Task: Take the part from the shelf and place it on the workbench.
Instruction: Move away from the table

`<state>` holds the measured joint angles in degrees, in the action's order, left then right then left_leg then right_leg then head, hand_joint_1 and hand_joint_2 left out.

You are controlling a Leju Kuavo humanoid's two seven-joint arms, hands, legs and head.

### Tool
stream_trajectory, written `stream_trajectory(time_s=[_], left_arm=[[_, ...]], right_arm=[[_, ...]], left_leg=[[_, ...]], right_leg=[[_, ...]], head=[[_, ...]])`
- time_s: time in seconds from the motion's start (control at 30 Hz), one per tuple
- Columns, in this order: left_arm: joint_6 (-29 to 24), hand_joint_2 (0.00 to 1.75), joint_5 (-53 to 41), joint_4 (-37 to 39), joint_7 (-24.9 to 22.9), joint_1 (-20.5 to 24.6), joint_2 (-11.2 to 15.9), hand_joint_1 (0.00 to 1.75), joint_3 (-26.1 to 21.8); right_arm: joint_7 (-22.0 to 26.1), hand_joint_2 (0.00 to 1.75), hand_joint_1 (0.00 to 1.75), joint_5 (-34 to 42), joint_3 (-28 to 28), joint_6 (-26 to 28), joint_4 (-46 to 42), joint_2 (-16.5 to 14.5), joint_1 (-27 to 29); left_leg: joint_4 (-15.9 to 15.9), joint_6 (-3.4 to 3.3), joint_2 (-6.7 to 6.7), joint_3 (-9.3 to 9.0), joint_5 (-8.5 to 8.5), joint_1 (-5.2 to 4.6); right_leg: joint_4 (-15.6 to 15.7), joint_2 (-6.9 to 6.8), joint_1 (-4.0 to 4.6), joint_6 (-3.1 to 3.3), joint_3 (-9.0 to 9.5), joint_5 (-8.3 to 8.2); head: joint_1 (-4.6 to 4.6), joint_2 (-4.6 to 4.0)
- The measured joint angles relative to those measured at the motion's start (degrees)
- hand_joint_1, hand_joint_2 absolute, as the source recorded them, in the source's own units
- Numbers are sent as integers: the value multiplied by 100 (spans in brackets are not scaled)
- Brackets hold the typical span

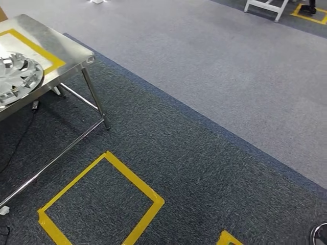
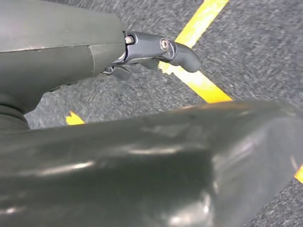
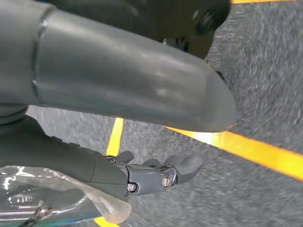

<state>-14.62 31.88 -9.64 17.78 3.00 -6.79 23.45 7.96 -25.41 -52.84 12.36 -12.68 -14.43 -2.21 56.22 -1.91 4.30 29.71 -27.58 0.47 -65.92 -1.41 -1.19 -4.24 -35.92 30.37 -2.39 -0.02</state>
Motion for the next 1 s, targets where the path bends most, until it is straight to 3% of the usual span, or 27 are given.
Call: stream_trajectory(time_s=[0.07, 0.1, 0.17, 0.33, 0.37, 0.47, 0.5, 0.57, 0.63, 0.7, 0.77, 0.83, 0.9, 0.97, 1.0], left_arm=[[-3, 0, 1, 0, 11, 8, 8, 0, 0], [-3, 0, 1, 0, 17, 11, 13, 0, 0], [-4, 0, 1, 1, 25, 15, 16, 0, 0], [-6, 0, 2, 0, 27, 20, 18, 0, 0], [-9, 0, 3, -1, 32, 22, 19, 0, 0], [-124, 0, 99, 0, 173, -16, 26, 0, -10], [-179, 0, 143, 1, 236, -30, 28, 0, -19], [-244, 0, 179, 1, 302, -30, 30, 0, -39], [-298, 0, 199, 2, 352, -27, 45, 0, -55], [-363, 0, 227, 3, 390, -29, 57, 0, -66], [-482, 0, 267, 3, 396, -27, 55, 0, -86], [-666, 0, 342, 4, 360, -27, 56, 0, -124], [-914, 0, 527, 4, 366, -62, 60, 0, -208], [-1212, 0, 838, 5, 500, -130, 60, 0, -373], [-1354, 0, 991, 5, 601, -164, 55, 0, -481]], right_arm=[[5, 0, 0, 11, -20, -5, -3, -5, -17], [8, 0, 0, 14, -26, -9, -3, -9, -28], [10, 0, 0, 17, -32, -11, -4, -15, -39], [11, 0, 0, 17, -41, -13, -4, -17, -38], [13, 0, 0, 21, -52, -14, -4, -17, -38], [369, 0, 0, -31, -84, 85, -8, -28, -45], [533, 0, 0, -58, -87, 142, -9, -32, -46], [694, 0, 0, -72, -104, 221, -9, -33, -46], [804, 0, 0, -75, -131, 270, -9, -44, -59], [865, 0, 0, -62, -164, 284, -10, -54, -75], [907, 0, 0, -52, -215, 320, -12, -53, -72], [957, 0, 0, -136, -256, 481, -15, -51, -67], [949, 0, 0, -363, -256, 706, -17, -45, -75], [787, 0, 0, -649, -225, 871, -17, -18, -62], [683, 0, 0, -762, -207, 920, -17, 5, -35]], left_leg=[[42, 76, 105, -2, -33, -16], [58, 115, 150, -8, -44, -29], [69, 162, 209, -19, -50, -41], [61, 184, 246, -32, -44, -34], [69, 212, 252, -33, -60, -22], [1366, 275, -215, 456, -793, 12], [1713, 260, -376, 586, -935, 11], [1214, 200, -458, 377, -535, 7], [518, 128, -773, 103, -191, 18], [223, 106, -981, 16, -139, 15], [146, 94, -871, 13, -129, 11], [82, 48, -715, -2, -86, 30], [57, 18, -525, -9, -73, 28], [58, 8, -314, -7, -81, 15], [59, 9, -221, -7, -86, 12]], right_leg=[[711, -249, 10, 36, 415, -191], [861, -318, 23, 85, 488, -206], [883, -284, 34, 176, 471, -208], [873, -248, 46, 204, 432, -208], [880, -206, 41, 237, 444, -221], [896, 202, 56, 401, 414, -318], [889, 350, 73, 427, 389, -338], [871, 528, 92, 424, 392, -343], [840, 679, 99, 404, 363, -348], [811, 815, 75, 339, 277, -377], [809, 913, 47, 258, 196, -412], [641, 693, 64, 203, 69, -297], [32, 334, 79, 158, -233, 42], [-648, 197, 57, 111, -539, 319], [-759, 169, 43, 91, -570, 322]], head=[[1, 0], [9, 0], [29, 0], [33, 0], [33, 0], [49, 0], [54, 0], [54, 0], [47, 0], [52, 0], [64, 0], [39, 0], [2, 0], [-10, 0], [-11, 0]])
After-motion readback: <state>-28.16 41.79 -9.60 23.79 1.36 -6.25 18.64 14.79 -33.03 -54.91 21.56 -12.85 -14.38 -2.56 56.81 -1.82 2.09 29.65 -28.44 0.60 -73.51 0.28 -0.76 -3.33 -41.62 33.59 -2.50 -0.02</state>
